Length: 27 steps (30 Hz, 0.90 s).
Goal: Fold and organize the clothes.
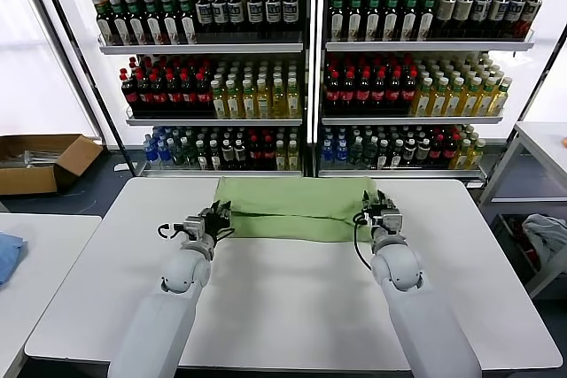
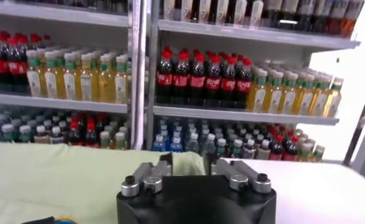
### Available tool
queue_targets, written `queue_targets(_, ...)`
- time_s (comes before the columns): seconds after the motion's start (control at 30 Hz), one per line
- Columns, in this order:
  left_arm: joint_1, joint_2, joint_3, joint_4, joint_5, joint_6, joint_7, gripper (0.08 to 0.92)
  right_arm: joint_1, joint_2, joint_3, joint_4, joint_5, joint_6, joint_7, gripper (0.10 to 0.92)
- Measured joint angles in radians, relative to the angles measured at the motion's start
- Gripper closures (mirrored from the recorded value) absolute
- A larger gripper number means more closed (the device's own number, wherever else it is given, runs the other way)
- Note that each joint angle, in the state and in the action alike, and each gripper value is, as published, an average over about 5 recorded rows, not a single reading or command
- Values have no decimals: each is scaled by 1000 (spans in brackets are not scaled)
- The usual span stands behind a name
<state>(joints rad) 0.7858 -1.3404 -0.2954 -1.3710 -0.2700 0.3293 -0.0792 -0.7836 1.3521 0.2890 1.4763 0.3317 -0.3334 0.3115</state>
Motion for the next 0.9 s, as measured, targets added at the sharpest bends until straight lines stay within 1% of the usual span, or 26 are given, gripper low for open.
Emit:
queue_targets(0.2, 36, -4, -3, -69, 4, 30, -23, 392, -36, 3, 10, 52, 16, -12, 56, 235)
queue_targets(0.27, 54, -2, -5, -97, 6, 40, -25, 323, -59, -5, 12, 79, 14, -26, 71, 211)
queue_targets(0.4, 95, 6, -11, -153, 14, 59, -25, 219, -115, -22, 24, 138, 7, -60, 100, 203)
queue_targets(0.5, 123, 15, -16, -181, 19, 70, -26, 184, -154, -28, 32, 177, 0, -85, 115, 203)
queue_targets(0.9, 161, 34, -21, -211, 24, 94, -31, 177, -228, -32, 44, 230, -13, -138, 142, 203)
